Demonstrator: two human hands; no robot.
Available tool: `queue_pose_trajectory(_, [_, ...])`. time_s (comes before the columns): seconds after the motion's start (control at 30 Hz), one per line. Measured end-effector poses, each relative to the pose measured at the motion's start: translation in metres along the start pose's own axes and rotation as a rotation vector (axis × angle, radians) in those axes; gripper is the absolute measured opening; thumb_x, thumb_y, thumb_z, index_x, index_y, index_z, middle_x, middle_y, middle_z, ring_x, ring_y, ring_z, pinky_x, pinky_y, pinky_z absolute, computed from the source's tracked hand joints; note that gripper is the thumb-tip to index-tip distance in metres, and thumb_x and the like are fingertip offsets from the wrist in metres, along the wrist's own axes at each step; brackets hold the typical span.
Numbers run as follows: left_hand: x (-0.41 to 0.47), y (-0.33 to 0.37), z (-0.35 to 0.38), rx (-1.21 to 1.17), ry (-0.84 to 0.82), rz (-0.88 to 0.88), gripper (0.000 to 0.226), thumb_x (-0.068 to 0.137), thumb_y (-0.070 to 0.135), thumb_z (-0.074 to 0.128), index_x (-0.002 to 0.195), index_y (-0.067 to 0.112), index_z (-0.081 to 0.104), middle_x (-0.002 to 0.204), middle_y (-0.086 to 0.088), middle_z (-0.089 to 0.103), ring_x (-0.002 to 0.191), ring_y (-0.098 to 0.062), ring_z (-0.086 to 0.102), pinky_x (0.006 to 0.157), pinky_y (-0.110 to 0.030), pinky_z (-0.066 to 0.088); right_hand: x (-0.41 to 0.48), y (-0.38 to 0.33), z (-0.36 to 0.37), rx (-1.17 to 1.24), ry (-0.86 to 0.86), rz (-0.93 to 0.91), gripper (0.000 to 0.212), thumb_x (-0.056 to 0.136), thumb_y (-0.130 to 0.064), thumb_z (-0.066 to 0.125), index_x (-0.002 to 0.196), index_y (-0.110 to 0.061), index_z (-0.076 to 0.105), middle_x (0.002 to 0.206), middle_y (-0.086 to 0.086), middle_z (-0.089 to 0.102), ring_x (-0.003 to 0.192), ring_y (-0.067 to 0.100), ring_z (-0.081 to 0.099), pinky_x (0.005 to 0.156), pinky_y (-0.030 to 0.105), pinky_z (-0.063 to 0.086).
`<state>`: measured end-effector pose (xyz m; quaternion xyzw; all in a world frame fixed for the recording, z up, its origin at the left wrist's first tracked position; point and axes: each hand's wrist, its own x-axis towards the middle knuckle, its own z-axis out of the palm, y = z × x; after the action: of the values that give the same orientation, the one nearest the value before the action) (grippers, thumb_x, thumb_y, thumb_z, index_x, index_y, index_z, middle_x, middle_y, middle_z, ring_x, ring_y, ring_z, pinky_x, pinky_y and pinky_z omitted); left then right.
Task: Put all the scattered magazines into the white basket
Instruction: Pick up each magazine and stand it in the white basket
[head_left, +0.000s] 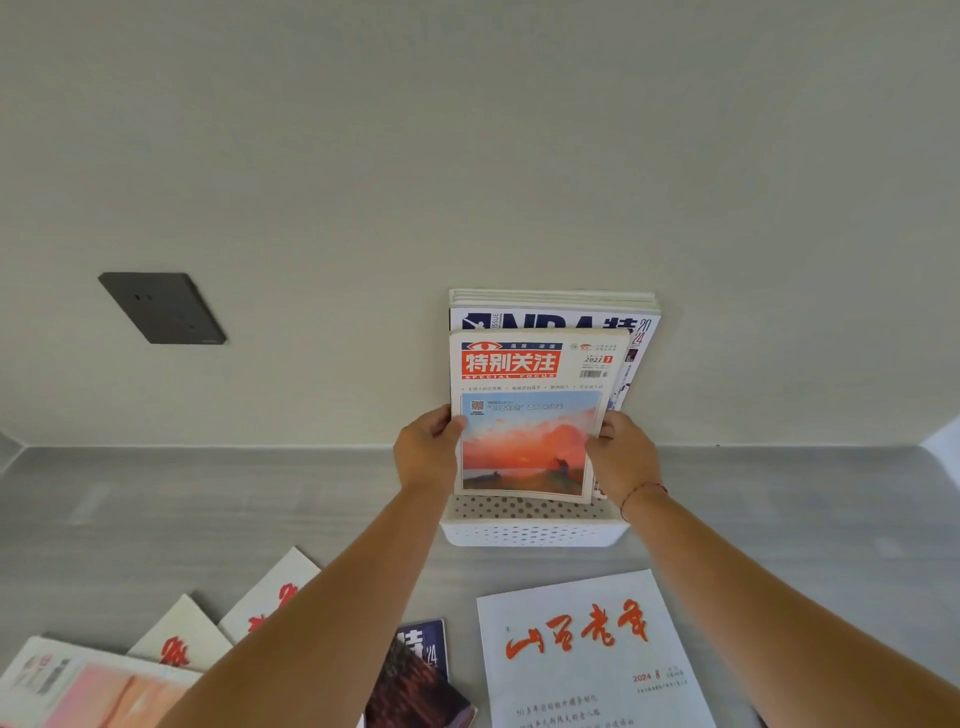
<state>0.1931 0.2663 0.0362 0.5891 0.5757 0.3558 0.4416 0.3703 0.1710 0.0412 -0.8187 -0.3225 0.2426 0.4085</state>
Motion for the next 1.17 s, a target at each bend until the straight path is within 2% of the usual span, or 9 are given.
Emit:
queue_pose_trajectory(0.1, [-0.003, 0.001, -0.002, -0.006, -0.015, -0.021, 0.017, 0.089, 0.023, 0.057, 0.103, 0.021, 0.066, 0.111, -0.001, 0.071, 0.084, -0.016, 0.060, 0.068, -0.021, 0.044, -0.005, 0.002, 0.000, 0.005, -0.022, -0.006, 0.033, 0.088, -0.011, 0.053, 0.121, -0.014, 0.050, 0.125, 0.006, 0.060, 0.103, 0.021, 0.056, 0.084, 0.030, 0.045])
queue_pose_trajectory(0.23, [-0.014, -0.003, -0.020, -0.018, 0.006, -0.095, 0.048, 0.087, 0.029, 0.062, 0.131, 0.013, 0.052, 0.127, -0.004, 0.062, 0.110, -0.022, 0.059, 0.094, -0.033, 0.048, -0.018, -0.004, -0.005, 0.036, 0.040, -0.033, 0.046, 0.087, -0.014, 0.058, 0.130, -0.012, 0.042, 0.136, 0.009, 0.048, 0.120, 0.028, 0.051, 0.094, 0.039, 0.048])
queue_pose_trajectory(0.3, [-0.025, -0.013, -0.037, -0.003, 0.013, -0.106, 0.050, 0.087, 0.030, 0.062, 0.133, 0.014, 0.050, 0.128, -0.005, 0.060, 0.115, -0.021, 0.057, 0.096, -0.030, 0.043, -0.033, -0.007, -0.007, 0.032, 0.092, -0.076, 0.049, 0.086, -0.017, 0.059, 0.132, -0.014, 0.041, 0.137, 0.009, 0.043, 0.121, 0.030, 0.049, 0.094, 0.044, 0.049])
queue_pose_trajectory(0.43, [-0.062, -0.052, -0.085, 0.084, 0.043, -0.133, 0.052, 0.087, 0.033, 0.061, 0.134, 0.016, 0.048, 0.133, -0.005, 0.056, 0.121, -0.021, 0.052, 0.102, -0.035, 0.040, -0.080, -0.013, 0.002, -0.022, 0.182, -0.265, 0.040, 0.085, -0.012, 0.060, 0.123, -0.015, 0.046, 0.130, 0.009, 0.044, 0.112, 0.021, 0.051, 0.087, 0.020, 0.045])
queue_pose_trajectory(0.5, [-0.087, -0.078, -0.114, 0.209, 0.068, -0.159, 0.053, 0.088, 0.035, 0.060, 0.136, 0.017, 0.046, 0.137, -0.006, 0.052, 0.126, -0.023, 0.048, 0.104, -0.036, 0.037, -0.109, -0.013, 0.016, -0.023, 0.110, -0.341, 0.035, 0.084, -0.009, 0.060, 0.117, -0.015, 0.049, 0.124, 0.007, 0.046, 0.107, 0.018, 0.052, 0.082, 0.018, 0.042])
queue_pose_trajectory(0.6, [-0.136, -0.119, -0.160, 0.404, 0.164, -0.195, 0.052, 0.090, 0.037, 0.055, 0.137, 0.017, 0.045, 0.138, -0.010, 0.050, 0.127, -0.028, 0.045, 0.104, -0.039, 0.036, -0.160, -0.008, 0.053, -0.081, -0.132, -0.381, 0.036, 0.083, -0.006, 0.061, 0.117, -0.011, 0.051, 0.121, 0.006, 0.047, 0.114, 0.022, 0.050, 0.093, 0.030, 0.044])
queue_pose_trajectory(0.87, [-0.270, -0.194, -0.245, 0.534, 0.418, -0.447, 0.063, 0.087, 0.042, 0.057, 0.141, 0.018, 0.036, 0.148, -0.006, 0.038, 0.135, -0.027, 0.035, 0.108, -0.044, 0.029, -0.257, -0.006, 0.146, -0.354, -0.729, -0.580, 0.053, 0.080, -0.037, 0.066, 0.125, -0.021, 0.043, 0.129, -0.001, 0.047, 0.124, 0.016, 0.044, 0.105, 0.031, 0.038])
queue_pose_trajectory(0.97, [-0.311, -0.214, -0.261, 0.510, 0.463, -0.544, 0.072, 0.083, 0.047, 0.061, 0.143, 0.018, 0.033, 0.150, -0.006, 0.035, 0.136, -0.027, 0.031, 0.109, -0.043, 0.028, -0.271, -0.012, 0.173, -0.566, -0.814, -0.747, 0.077, 0.076, -0.047, 0.065, 0.139, -0.022, 0.029, 0.144, 0.000, 0.038, 0.134, 0.020, 0.034, 0.113, 0.036, 0.028])
queue_pose_trajectory(1.17, [-0.345, -0.235, -0.270, 0.540, 0.369, -0.584, 0.091, 0.078, 0.051, 0.065, 0.148, 0.017, 0.016, 0.158, -0.004, 0.014, 0.144, -0.027, 0.014, 0.116, -0.044, 0.013, -0.278, -0.015, 0.196, -0.887, -0.839, -0.730, 0.102, 0.068, -0.059, 0.067, 0.146, -0.025, 0.011, 0.153, 0.001, 0.024, 0.140, 0.023, 0.026, 0.114, 0.051, 0.020])
